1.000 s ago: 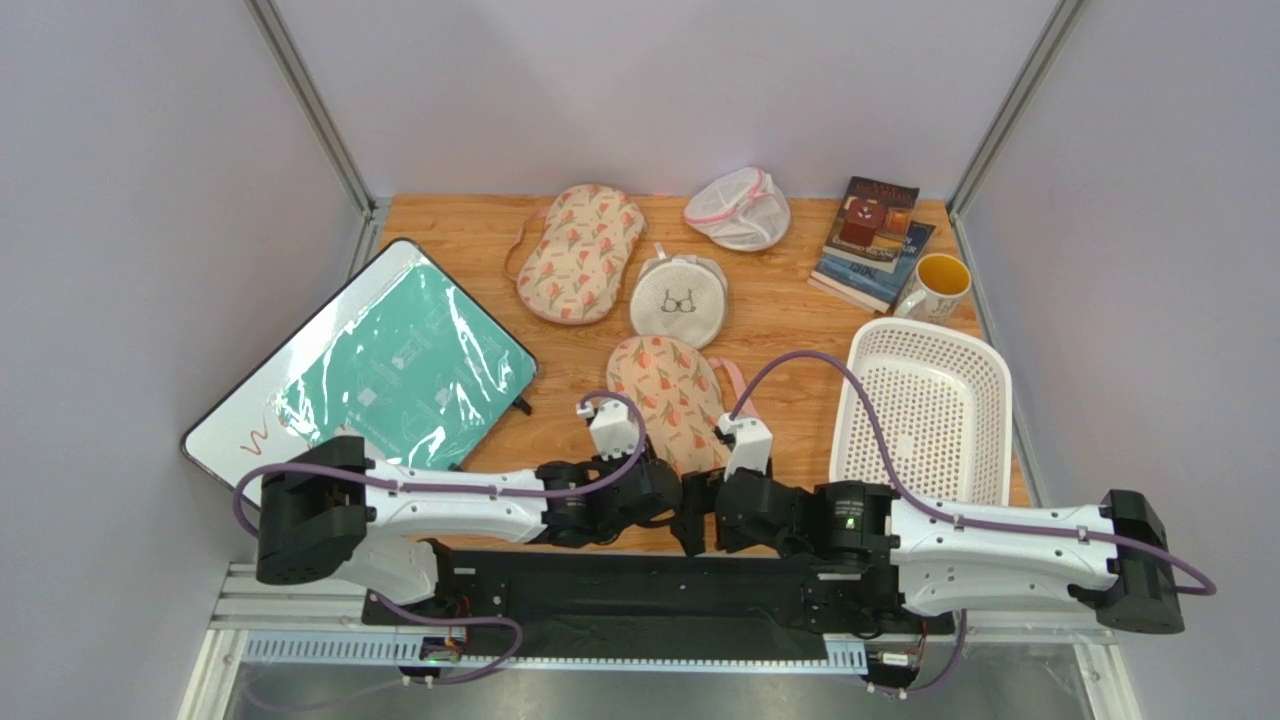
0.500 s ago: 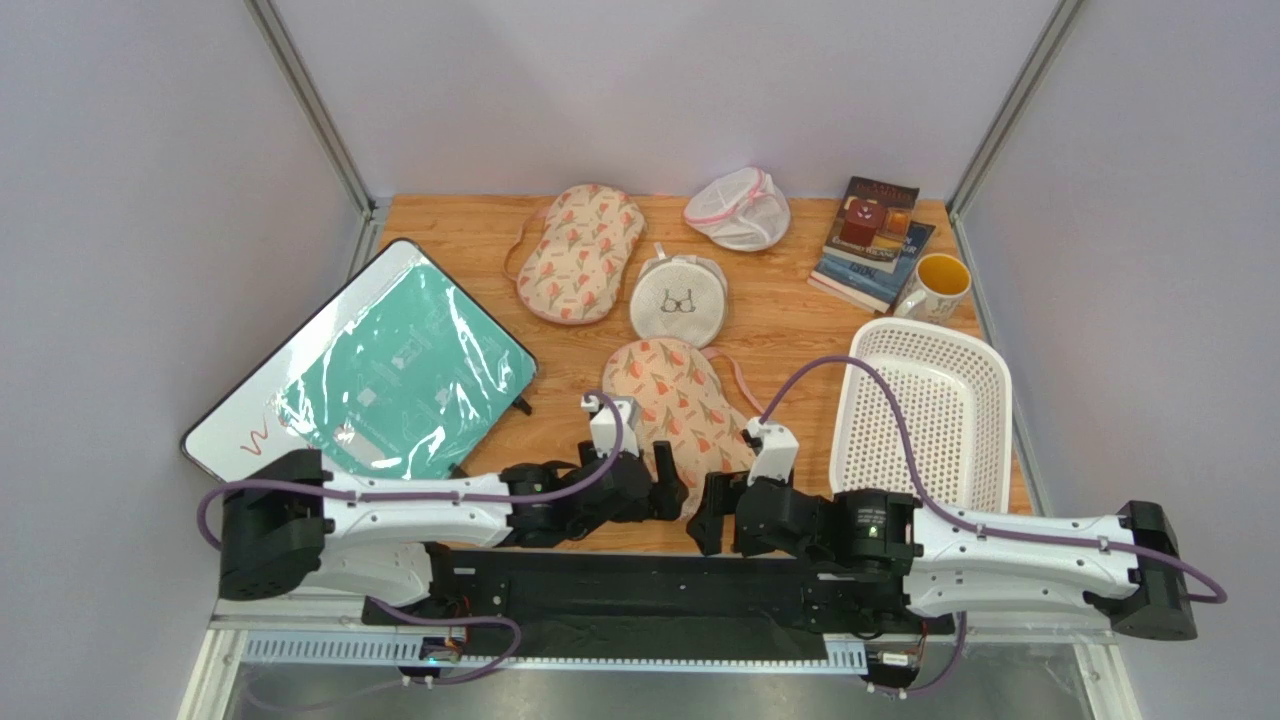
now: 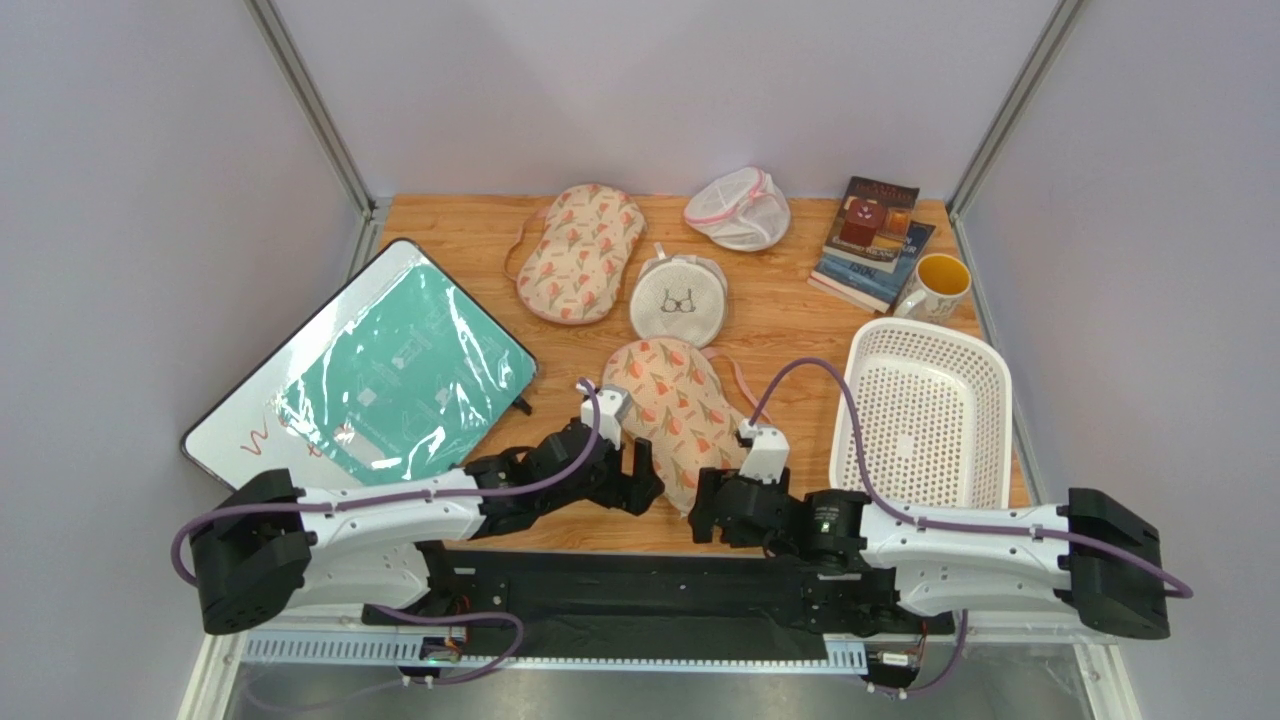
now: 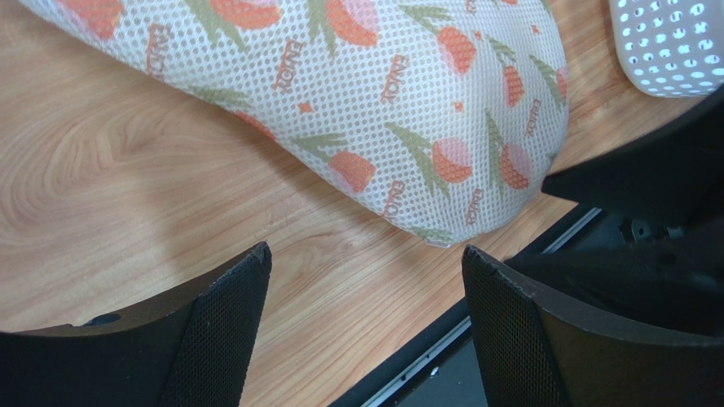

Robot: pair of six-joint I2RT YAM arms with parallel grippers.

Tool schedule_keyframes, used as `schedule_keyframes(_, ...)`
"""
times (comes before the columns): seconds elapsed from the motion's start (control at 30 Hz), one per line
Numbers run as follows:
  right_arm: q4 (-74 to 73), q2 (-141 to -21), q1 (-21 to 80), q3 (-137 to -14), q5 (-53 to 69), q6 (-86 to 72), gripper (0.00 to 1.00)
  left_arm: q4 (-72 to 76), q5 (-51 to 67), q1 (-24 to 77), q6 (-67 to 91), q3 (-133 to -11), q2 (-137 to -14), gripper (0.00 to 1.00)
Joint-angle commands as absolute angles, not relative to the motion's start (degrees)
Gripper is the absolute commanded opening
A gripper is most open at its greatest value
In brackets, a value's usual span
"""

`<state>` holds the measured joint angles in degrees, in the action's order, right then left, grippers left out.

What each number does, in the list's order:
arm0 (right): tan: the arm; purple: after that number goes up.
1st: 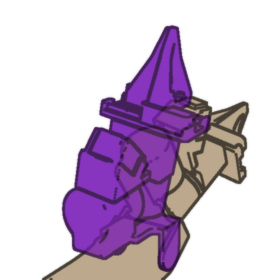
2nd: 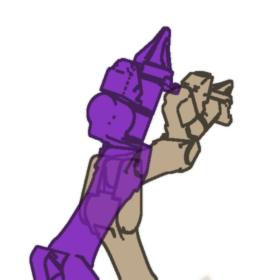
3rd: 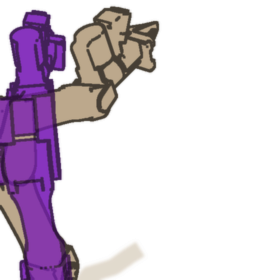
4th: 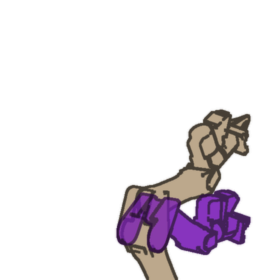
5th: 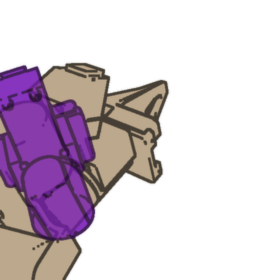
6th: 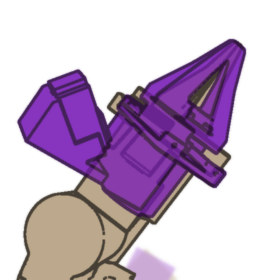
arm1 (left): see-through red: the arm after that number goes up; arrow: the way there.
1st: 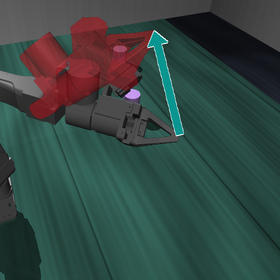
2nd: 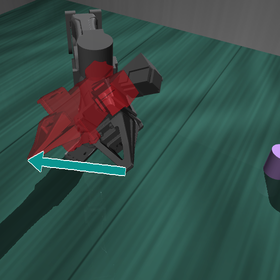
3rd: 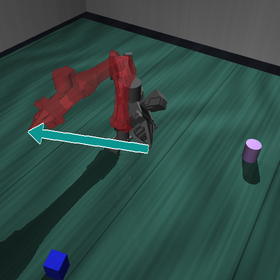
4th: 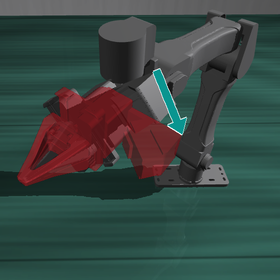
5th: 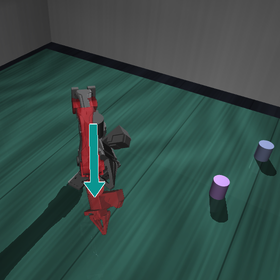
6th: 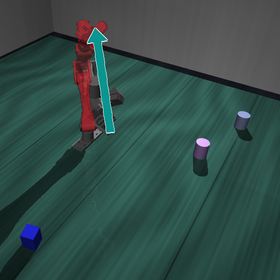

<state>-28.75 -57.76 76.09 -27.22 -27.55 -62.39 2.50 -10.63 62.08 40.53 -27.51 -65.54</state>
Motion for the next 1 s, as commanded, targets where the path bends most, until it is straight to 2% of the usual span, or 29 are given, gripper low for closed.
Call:
schedule_keyframes(0.0, -19.1, -57.3, 69.7, -23.9, -26.1, -60.5, 0.86, 6.4, -8.1, 61.3, 35.7, -27.6, -64.2, 0.9)
schedule_keyframes(0.2, -15.8, -55.8, 60.3, -23.0, -22.7, -55.0, 0.87, 7.2, -4.5, 61.0, 34.5, -29.1, -66.7, 0.96)
schedule_keyframes(0.4, -16.0, -51.5, 52.0, -22.9, -19.4, -50.3, 0.87, 10.2, -3.7, 61.0, 36.4, -31.8, -74.0, 0.98)
schedule_keyframes(0.7, -21.2, -47.0, 51.7, -22.1, -17.8, -51.9, 0.87, 19.2, -4.0, 61.0, 43.6, -35.9, -85.1, 0.98)
schedule_keyframes(0.87, -24.0, -38.5, 51.7, -18.7, -15.4, -52.9, 0.87, 23.1, -5.0, 61.0, 46.5, -36.5, -88.8, 0.95)
schedule_keyframes(0.97, -24.2, -33.8, 52.6, -17.5, -13.5, -51.5, 0.83, 22.7, -4.8, 61.0, 47.0, -37.5, -90.3, 0.95)
